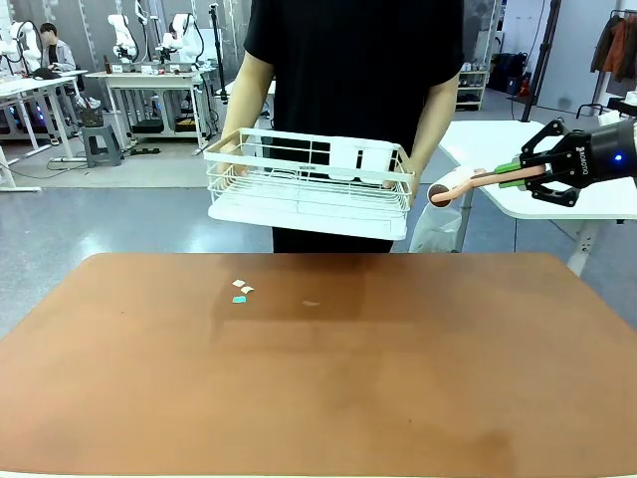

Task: Clean the table.
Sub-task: Clean the table with the Lint Roller when the human lifts the Dish drying rack.

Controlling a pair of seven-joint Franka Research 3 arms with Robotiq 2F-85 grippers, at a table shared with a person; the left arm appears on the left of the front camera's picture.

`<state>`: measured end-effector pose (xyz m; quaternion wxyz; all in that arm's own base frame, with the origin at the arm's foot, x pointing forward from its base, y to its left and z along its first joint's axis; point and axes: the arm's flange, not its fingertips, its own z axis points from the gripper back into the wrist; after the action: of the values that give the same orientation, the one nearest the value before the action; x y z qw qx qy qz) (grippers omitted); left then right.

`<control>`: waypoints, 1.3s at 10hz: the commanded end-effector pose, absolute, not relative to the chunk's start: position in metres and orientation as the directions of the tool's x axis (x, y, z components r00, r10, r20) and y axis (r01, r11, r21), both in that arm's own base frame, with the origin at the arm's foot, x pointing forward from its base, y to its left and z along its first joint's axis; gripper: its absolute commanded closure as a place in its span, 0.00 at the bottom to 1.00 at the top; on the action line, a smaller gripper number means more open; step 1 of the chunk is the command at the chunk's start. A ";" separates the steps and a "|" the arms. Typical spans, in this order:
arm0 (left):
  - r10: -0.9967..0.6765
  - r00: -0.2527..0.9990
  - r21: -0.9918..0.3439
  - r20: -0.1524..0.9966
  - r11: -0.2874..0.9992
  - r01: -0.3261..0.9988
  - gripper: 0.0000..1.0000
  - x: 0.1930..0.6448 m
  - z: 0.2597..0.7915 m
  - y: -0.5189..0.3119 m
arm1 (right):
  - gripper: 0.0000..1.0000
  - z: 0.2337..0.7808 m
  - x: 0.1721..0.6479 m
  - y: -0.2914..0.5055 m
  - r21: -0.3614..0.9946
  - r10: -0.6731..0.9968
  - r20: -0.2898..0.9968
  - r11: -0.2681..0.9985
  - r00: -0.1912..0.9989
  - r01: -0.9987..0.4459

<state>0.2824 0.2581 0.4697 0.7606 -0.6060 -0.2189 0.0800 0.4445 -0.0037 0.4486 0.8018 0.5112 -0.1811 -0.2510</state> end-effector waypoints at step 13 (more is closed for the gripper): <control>0.377 0.891 -0.954 0.255 0.249 0.167 0.00 0.280 0.470 0.260 | 0.79 0.402 0.635 0.195 0.681 -0.024 -0.071 0.729 0.997 0.066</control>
<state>0.2828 0.2578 0.4695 0.7612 -0.6056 -0.2179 0.0802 0.6130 0.1857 0.3902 0.9317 0.3631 0.0114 0.0007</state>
